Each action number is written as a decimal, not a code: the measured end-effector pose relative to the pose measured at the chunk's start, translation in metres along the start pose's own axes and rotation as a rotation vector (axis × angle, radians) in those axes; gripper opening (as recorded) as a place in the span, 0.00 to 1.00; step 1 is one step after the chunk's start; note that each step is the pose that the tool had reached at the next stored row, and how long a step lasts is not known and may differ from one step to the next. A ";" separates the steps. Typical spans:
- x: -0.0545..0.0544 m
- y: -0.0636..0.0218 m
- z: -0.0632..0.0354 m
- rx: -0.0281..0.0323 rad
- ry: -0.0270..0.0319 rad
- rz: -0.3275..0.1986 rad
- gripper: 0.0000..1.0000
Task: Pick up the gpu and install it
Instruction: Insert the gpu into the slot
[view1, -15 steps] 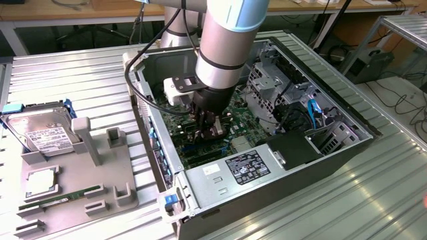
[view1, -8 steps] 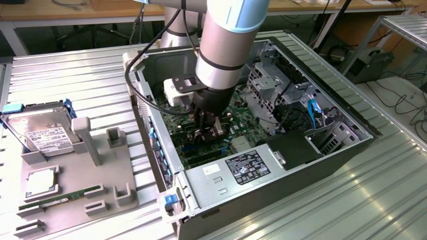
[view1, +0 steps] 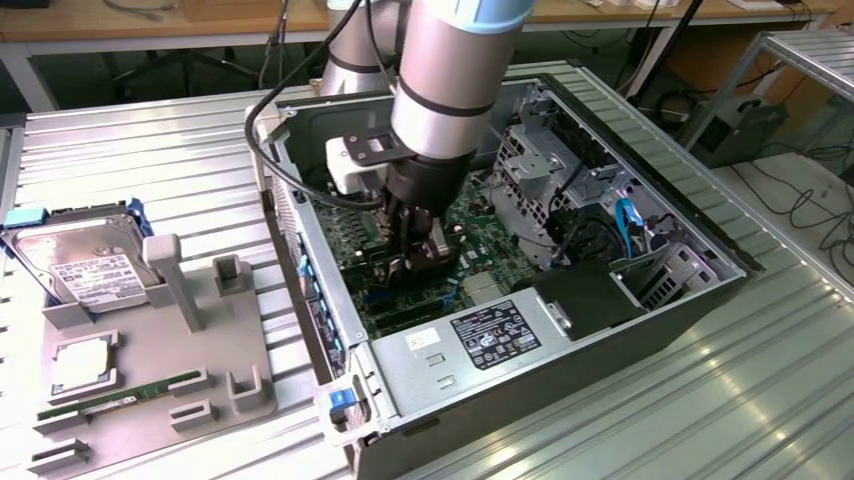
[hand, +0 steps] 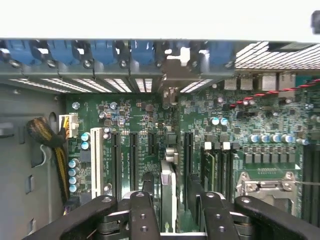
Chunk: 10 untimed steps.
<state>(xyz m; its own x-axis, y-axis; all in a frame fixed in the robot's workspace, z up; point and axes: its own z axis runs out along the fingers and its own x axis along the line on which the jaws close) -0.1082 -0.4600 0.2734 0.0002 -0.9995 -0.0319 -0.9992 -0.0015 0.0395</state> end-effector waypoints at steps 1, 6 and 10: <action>-0.001 0.0001 -0.0032 0.0000 0.0026 0.000 0.40; -0.012 0.0006 -0.0163 0.0002 0.0257 0.001 0.40; -0.014 -0.0018 -0.0180 -0.0020 0.0283 0.001 0.25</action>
<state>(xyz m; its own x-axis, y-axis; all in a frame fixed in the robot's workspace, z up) -0.1057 -0.4469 0.2917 0.0003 -1.0000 -0.0035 -0.9991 -0.0005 0.0415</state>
